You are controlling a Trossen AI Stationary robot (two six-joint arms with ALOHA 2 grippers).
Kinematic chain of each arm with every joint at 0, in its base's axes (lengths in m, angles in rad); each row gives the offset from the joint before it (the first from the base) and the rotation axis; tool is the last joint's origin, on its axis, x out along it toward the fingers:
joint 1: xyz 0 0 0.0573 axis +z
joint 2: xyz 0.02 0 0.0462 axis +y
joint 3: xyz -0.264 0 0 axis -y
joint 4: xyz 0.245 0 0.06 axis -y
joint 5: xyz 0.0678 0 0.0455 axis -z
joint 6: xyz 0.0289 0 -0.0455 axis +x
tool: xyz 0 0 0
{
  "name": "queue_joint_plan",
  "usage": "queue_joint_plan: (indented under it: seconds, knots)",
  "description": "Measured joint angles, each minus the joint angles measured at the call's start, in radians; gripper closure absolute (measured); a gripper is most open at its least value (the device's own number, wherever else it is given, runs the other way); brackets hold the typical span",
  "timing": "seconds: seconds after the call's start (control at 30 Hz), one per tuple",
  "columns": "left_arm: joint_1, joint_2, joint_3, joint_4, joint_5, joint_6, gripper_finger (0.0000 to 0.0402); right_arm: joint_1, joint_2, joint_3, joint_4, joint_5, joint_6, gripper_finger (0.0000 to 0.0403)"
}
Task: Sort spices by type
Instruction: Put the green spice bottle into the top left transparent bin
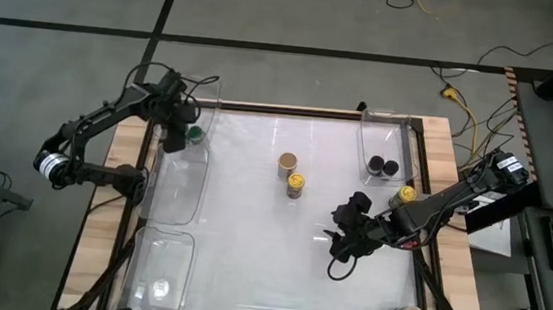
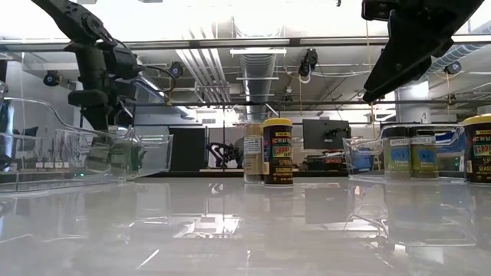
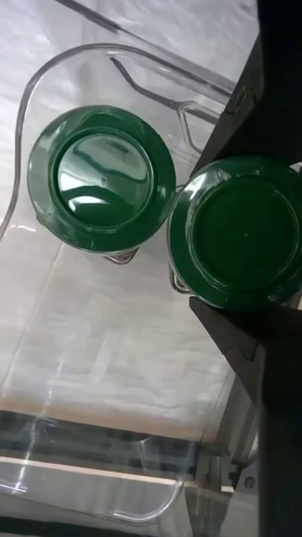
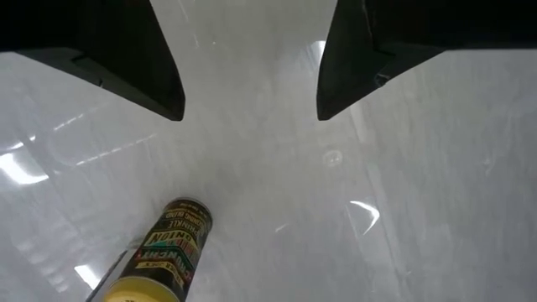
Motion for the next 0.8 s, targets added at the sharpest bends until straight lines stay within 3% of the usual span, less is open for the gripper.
queue_joint_plan:
  seconds: [0.8]
  knots:
    - [0.001, 0.043, 0.005, 0.003, 0.005, 0.036, 0.0213, 0.0, 0.0, -0.002, 0.0, 0.0, 0.008, 0.0148]
